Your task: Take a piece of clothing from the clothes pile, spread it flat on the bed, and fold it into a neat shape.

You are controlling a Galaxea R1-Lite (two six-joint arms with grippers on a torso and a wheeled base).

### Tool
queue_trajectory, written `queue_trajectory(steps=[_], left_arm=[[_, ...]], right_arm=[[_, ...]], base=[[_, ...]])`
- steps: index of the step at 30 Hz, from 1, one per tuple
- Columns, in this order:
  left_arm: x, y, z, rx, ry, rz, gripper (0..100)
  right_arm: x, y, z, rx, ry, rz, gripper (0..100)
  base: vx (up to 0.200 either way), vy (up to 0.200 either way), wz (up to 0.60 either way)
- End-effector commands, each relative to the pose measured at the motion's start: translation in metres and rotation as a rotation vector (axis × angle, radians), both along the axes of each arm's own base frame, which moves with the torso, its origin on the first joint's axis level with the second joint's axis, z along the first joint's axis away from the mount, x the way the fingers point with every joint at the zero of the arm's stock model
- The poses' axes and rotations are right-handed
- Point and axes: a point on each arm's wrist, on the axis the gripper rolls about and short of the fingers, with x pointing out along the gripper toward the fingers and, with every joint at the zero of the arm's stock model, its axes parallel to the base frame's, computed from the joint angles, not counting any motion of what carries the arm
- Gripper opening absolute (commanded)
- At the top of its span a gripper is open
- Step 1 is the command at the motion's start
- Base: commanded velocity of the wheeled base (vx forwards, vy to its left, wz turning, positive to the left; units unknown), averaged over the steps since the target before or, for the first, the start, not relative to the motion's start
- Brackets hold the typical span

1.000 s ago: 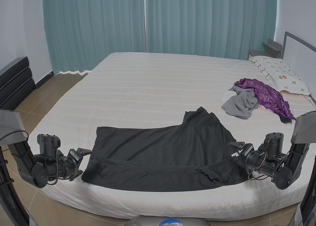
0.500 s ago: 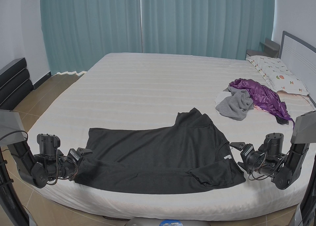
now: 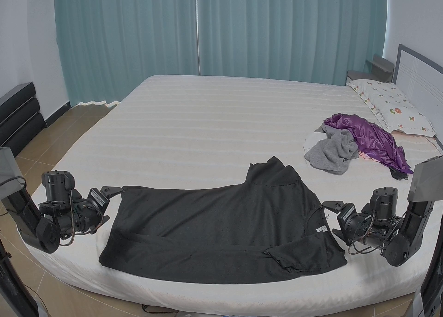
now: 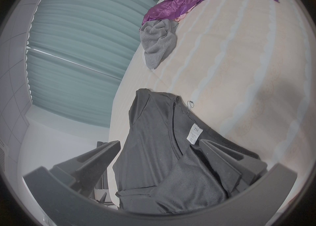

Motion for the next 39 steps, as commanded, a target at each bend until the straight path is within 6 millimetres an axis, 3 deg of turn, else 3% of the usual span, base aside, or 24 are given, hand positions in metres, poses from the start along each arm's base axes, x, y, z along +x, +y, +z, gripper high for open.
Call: queue_trajectory(steps=[1,2,7,8,10,14,16,20,25,37,38,39], left_arm=[[0.026,0.007,0.001,0.032,-0.044,0.003,100],[0.028,0.008,0.000,0.033,-0.044,0.003,100],[0.080,0.013,-0.013,0.089,-0.065,-0.021,100],[0.080,0.013,-0.013,0.089,-0.065,-0.021,100],[0.109,0.013,-0.028,0.141,-0.068,-0.055,100],[0.129,0.013,-0.034,0.156,-0.067,-0.067,100],[0.155,0.015,-0.032,0.159,-0.024,-0.071,100],[0.177,0.018,-0.053,0.177,0.004,-0.042,100],[0.182,0.021,-0.067,0.243,0.020,-0.021,100],[0.175,0.017,-0.071,0.241,0.045,-0.035,100],[0.173,0.016,-0.070,0.242,0.048,-0.038,0],[0.172,0.016,-0.071,0.242,0.051,-0.038,0]], right_arm=[[0.000,-0.004,-0.002,0.007,0.010,-0.003,100],[0.000,-0.004,-0.002,0.007,0.010,-0.003,100],[0.001,-0.015,-0.002,0.047,0.017,0.021,100],[0.001,-0.015,-0.002,0.047,0.017,0.021,100],[0.003,-0.019,-0.003,0.056,0.022,0.017,100],[0.004,-0.020,-0.007,0.058,0.033,0.014,100],[0.005,-0.021,-0.012,0.065,0.050,0.022,100],[0.006,-0.021,-0.017,0.068,0.067,0.026,100],[0.006,-0.021,-0.018,0.070,0.045,0.028,100],[0.005,-0.018,-0.020,0.077,0.035,0.034,100],[0.005,-0.018,-0.020,0.077,0.035,0.032,100],[0.005,-0.018,-0.020,0.077,0.035,0.032,100]], base=[[0.000,0.000,0.00],[0.000,0.000,0.00],[0.000,0.000,0.00],[0.000,0.000,0.00],[0.000,0.000,0.00],[0.000,0.000,0.00],[0.000,0.000,0.00],[0.000,0.000,0.00],[0.000,0.000,0.00],[0.000,0.000,0.00],[0.000,0.000,0.00],[0.000,0.000,0.00]])
